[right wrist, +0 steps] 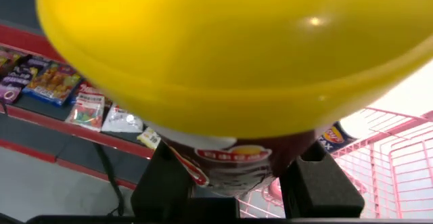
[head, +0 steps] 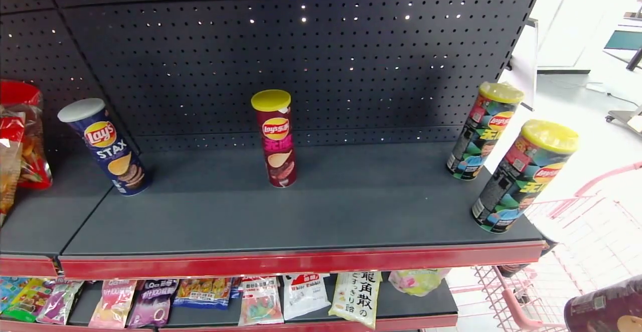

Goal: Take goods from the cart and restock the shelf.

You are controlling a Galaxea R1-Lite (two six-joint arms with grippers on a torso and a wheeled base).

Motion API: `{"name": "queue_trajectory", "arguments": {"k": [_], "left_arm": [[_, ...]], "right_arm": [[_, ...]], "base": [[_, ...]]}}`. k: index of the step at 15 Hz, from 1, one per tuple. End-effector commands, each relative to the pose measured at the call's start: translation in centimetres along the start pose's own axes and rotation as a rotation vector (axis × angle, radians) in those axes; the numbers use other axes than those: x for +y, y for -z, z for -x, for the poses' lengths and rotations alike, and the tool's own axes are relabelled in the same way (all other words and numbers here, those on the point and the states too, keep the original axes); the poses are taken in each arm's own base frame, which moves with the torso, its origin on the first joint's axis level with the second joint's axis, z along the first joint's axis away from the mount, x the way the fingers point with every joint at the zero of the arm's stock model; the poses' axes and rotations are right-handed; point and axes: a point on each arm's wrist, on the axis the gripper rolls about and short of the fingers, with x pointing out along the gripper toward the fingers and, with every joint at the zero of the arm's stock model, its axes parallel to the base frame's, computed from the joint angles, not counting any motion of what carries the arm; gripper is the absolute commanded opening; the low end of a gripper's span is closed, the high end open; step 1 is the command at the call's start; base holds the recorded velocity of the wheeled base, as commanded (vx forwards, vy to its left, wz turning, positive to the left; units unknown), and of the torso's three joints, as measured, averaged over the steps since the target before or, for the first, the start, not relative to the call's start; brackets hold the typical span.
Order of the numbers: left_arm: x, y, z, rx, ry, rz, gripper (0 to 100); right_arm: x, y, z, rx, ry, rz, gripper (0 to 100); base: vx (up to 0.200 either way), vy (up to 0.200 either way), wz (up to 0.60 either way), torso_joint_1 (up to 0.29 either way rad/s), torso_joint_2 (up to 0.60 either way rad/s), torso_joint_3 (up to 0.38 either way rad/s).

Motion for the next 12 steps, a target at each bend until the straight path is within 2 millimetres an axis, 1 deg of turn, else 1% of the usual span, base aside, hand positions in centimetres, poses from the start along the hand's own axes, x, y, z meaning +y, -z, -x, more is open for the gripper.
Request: {"name": "queue_trajectory", "arguments": {"k": [1, 3, 6, 12], "left_arm": [[0.0, 0.01, 0.0, 0.001, 0.0, 0.0, 100], [0.0, 0.01, 0.0, 0.001, 0.0, 0.0, 100], [0.0, -0.03, 0.01, -0.001, 0.0, -0.002, 100], [0.0, -0.03, 0.01, -0.001, 0.0, -0.002, 100]], "right_arm": [[0.05, 0.11, 0.19, -0.012, -0.003, 0.001, 0], [0.05, 0.11, 0.19, -0.012, -0.005, 0.001, 0], [0.07, 0.15, 0.18, -0.011, -0.011, 0.001, 0], [0.15, 0.48, 0.05, 0.001, -0.03, 0.0, 0]], "base": [[0.0, 0.2, 0.0, 0.002, 0.0, 0.002], [0.0, 0.2, 0.0, 0.0, 0.0, 0.005], [0.0, 0.0, 0.0, 0.0, 0.0, 0.0], [0.2, 0.0, 0.0, 0.004, 0.0, 0.003]]}}
